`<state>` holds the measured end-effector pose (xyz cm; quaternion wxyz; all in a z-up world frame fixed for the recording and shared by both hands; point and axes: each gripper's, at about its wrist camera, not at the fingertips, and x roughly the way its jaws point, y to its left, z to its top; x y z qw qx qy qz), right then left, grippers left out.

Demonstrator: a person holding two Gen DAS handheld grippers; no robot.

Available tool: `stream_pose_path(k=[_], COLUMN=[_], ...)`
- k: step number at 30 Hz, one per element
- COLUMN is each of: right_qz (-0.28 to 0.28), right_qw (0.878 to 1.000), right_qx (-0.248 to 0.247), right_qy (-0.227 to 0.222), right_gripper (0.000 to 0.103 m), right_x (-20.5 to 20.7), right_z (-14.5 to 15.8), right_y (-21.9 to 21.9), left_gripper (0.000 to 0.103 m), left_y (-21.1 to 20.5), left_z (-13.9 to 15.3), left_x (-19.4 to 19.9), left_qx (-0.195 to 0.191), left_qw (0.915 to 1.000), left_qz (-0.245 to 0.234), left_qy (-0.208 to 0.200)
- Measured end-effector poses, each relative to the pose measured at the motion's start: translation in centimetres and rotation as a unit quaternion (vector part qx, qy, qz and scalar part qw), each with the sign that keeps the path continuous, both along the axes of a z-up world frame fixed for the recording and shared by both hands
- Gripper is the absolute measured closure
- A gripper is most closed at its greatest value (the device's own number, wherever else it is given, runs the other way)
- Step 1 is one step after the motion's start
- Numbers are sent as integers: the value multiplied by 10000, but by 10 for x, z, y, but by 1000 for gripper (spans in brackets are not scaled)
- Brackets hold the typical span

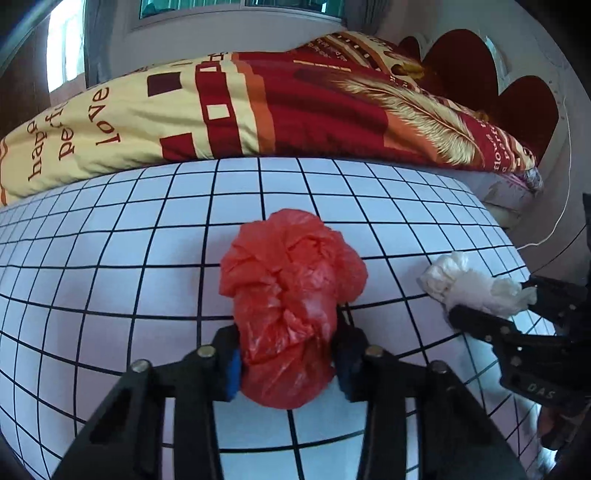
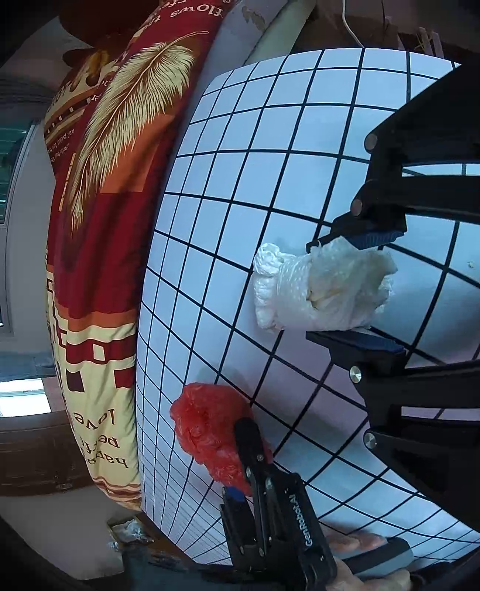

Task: Collect trash
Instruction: 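Grasp the red plastic bag with the left tool while the right tool grasps the white tissue, then lift the red bag and white tissue and carry both over the black bin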

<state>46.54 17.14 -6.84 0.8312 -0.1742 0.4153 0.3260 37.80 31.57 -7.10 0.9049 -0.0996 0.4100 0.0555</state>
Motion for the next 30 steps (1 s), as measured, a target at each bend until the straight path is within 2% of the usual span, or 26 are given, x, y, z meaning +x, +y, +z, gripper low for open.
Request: stream_pose_path(k=[6, 15, 30], right_qz=[-27, -64, 173], right_qw=[10000, 9999, 9994], right_qx=[25, -51, 178], right_qy=[-80, 73, -220], right_gripper=[64, 64, 64], right_x=[-7, -20, -82], right_z=[1, 1, 35], right_y=[-3, -1, -9], left_gripper=[68, 68, 68], left_y=[-5, -13, -23], left_z=[5, 3, 24], left_x=[-21, -46, -97], left_qx=[87, 217, 295], left_qw=[9999, 9998, 9994], left_qz=[-46, -41, 19], left_qy=[-105, 11, -163])
